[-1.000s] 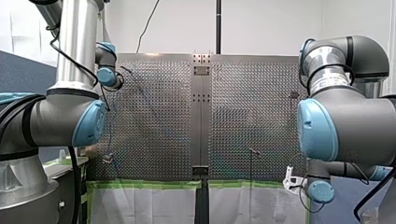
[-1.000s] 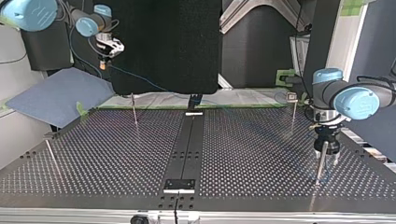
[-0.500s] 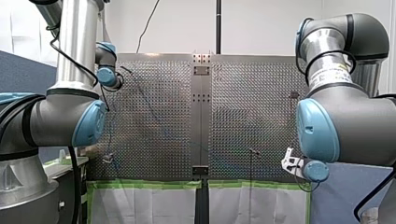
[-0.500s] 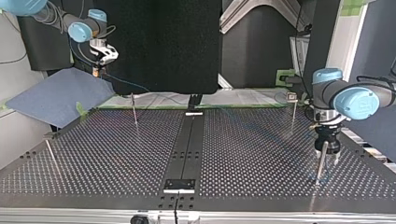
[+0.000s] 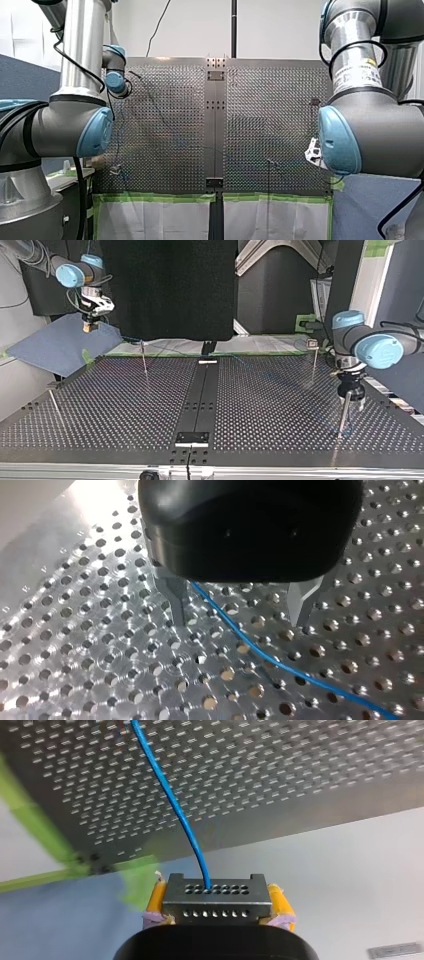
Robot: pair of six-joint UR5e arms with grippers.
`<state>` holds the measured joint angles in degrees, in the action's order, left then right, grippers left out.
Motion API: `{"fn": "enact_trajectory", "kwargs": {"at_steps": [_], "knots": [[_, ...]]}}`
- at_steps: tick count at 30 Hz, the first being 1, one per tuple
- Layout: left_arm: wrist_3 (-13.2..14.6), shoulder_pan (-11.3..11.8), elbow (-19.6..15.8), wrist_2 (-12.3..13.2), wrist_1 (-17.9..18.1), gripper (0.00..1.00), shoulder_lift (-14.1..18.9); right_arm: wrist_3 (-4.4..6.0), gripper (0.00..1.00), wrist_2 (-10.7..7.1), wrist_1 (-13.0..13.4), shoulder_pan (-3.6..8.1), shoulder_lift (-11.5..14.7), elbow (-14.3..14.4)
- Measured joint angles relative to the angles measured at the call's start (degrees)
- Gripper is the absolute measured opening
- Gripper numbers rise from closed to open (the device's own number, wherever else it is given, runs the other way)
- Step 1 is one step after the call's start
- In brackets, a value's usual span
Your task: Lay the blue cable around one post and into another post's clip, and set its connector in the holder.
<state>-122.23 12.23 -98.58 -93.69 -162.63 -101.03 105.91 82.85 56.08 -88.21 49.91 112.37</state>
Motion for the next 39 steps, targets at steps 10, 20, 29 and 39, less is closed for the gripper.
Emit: {"fn": "enact_trajectory", "kwargs": {"at_steps": [10,20,29,39], "knots": [[-0.2,0.5,-3.0,-3.0,-4.4,1.00,3.0,0.04,0.00,-0.47,-0.2,0.09,5.4,0.0],[1.0,2.5,-8.7,-2.4,-8.4,1.00,8.6,0.60,0.00,-1.01,-0.6,0.09,6.7,0.0],[4.6,2.7,-7.1,0.4,-13.9,1.00,14.2,1.56,0.00,-2.09,-0.9,0.06,6.7,0.0],[10.6,2.1,-0.9,-1.5,-20.2,1.00,20.5,2.42,0.00,-2.57,-0.8,-0.16,6.7,0.0]]}}
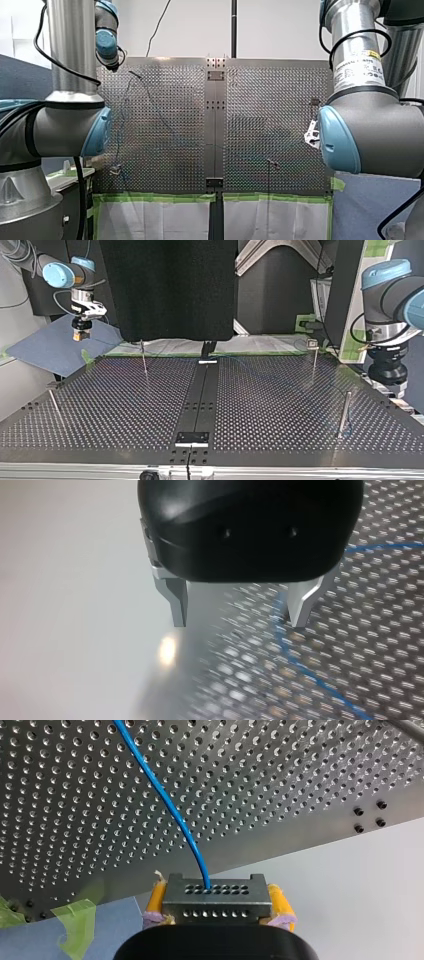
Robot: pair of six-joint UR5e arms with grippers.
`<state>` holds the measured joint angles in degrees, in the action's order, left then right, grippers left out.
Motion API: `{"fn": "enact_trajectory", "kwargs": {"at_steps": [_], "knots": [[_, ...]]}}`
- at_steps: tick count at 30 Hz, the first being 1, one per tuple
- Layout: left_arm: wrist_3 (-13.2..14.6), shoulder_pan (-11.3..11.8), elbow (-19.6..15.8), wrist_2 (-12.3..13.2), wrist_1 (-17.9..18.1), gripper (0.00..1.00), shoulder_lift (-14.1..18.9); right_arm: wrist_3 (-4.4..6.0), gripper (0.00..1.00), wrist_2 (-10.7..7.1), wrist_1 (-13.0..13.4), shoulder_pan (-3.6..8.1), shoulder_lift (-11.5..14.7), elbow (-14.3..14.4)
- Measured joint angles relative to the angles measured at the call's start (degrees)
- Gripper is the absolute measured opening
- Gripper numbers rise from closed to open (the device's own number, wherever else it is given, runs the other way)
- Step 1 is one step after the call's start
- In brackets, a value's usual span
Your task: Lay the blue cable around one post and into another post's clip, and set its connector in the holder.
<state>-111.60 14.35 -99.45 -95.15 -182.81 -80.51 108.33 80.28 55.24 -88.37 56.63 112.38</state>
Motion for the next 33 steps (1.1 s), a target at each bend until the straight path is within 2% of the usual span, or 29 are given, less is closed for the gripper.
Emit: {"fn": "enact_trajectory", "kwargs": {"at_steps": [10,16,26,33], "knots": [[3.1,-2.1,6.0,1.6,-6.0,1.00,5.5,0.55,0.00,-1.38,0.0,0.20,0.0,0.0],[5.3,-4.0,8.5,1.6,-9.4,1.00,4.9,0.59,0.00,-1.46,0.1,0.25,-0.1,0.0],[6.4,-5.9,7.3,-0.2,-15.7,1.00,2.3,0.59,0.00,-1.51,0.1,0.23,-0.1,0.0],[7.0,-6.7,7.3,0.6,-19.9,1.00,0.6,0.53,0.00,-1.52,0.0,0.12,-0.1,0.0]]}}
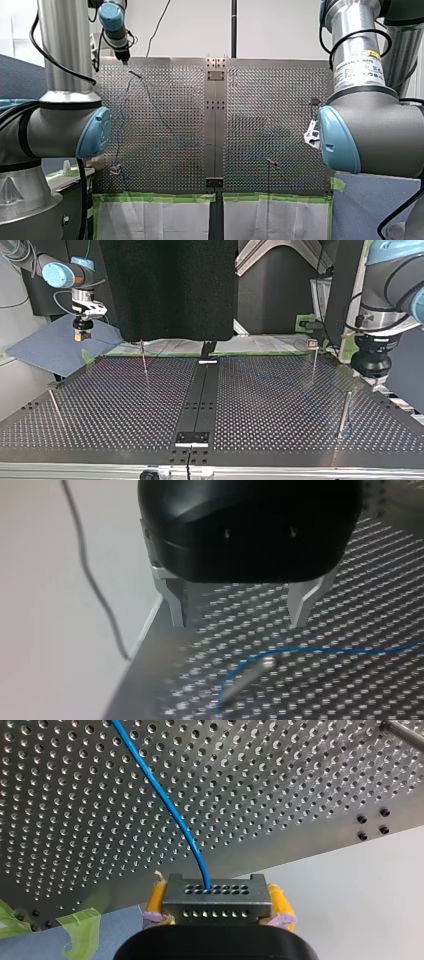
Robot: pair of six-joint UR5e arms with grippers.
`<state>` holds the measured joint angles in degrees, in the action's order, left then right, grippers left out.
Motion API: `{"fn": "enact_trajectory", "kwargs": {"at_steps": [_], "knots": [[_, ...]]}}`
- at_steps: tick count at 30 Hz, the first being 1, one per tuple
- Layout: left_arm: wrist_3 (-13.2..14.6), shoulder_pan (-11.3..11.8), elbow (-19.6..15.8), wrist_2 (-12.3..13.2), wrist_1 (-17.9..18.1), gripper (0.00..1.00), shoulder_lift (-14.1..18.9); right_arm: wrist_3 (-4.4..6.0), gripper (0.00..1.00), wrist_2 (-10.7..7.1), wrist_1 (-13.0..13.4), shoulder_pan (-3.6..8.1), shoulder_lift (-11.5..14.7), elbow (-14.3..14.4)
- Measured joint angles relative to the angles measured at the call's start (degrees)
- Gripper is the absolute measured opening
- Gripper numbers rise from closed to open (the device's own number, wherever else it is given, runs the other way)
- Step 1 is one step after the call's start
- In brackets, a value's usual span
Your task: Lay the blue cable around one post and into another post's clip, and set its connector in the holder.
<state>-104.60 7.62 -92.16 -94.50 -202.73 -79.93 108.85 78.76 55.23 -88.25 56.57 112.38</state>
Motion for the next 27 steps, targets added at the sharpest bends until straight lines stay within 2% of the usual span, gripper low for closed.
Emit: {"fn": "enact_trajectory", "kwargs": {"at_steps": [9,12,27], "knots": [[0.6,0.1,0.8,0.6,-5.3,1.00,-0.8,-0.02,0.00,0.00,0.0,-0.02,0.0,0.0],[0.6,0.2,1.5,0.9,-6.1,1.00,-1.0,-0.02,0.00,0.00,0.0,-0.05,0.0,0.0],[-0.1,0.9,2.3,2.1,-4.7,1.00,-2.0,-0.27,0.00,0.00,-0.1,-0.25,0.0,0.0]]}}
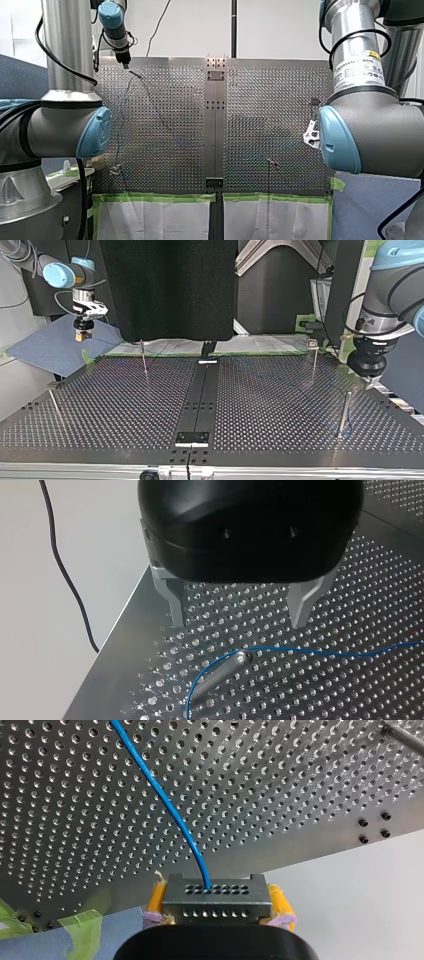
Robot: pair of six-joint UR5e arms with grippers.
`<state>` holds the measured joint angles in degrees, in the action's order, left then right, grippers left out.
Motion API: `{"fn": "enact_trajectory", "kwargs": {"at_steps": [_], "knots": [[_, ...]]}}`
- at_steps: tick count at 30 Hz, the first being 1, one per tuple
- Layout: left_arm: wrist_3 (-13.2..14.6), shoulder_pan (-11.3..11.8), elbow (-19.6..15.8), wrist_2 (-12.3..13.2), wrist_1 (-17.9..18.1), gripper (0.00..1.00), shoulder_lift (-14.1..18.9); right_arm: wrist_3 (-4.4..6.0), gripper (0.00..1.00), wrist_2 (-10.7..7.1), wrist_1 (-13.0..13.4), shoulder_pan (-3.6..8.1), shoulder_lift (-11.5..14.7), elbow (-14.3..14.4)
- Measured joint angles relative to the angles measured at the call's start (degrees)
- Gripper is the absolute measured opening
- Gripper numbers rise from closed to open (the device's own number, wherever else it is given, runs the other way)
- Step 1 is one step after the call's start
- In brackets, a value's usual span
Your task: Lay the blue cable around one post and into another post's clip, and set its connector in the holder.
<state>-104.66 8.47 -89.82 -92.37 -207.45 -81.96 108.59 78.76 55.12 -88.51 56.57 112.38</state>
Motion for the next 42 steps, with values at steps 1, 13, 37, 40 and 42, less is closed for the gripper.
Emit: {"fn": "enact_trajectory", "kwargs": {"at_steps": [1,13,37,40,42], "knots": [[0.0,0.0,0.0,0.0,0.0,1.00,-0.1,-0.01,0.00,0.00,0.0,-0.02,0.0,0.0],[0.0,-0.4,0.0,-1.6,-0.2,1.00,-0.2,-0.02,0.00,0.00,0.0,-0.05,0.0,0.0],[-0.2,-1.1,-0.1,-5.4,-0.2,1.00,-0.1,-0.02,0.00,0.00,0.1,0.02,0.0,0.0],[-0.3,-1.1,-0.1,-5.4,-0.2,1.00,-0.1,-0.02,0.00,0.00,0.1,0.04,0.0,0.0],[-0.3,-1.1,-0.1,-5.5,-0.2,1.00,-0.1,-0.02,0.00,0.00,0.1,0.07,0.0,0.0]]}}
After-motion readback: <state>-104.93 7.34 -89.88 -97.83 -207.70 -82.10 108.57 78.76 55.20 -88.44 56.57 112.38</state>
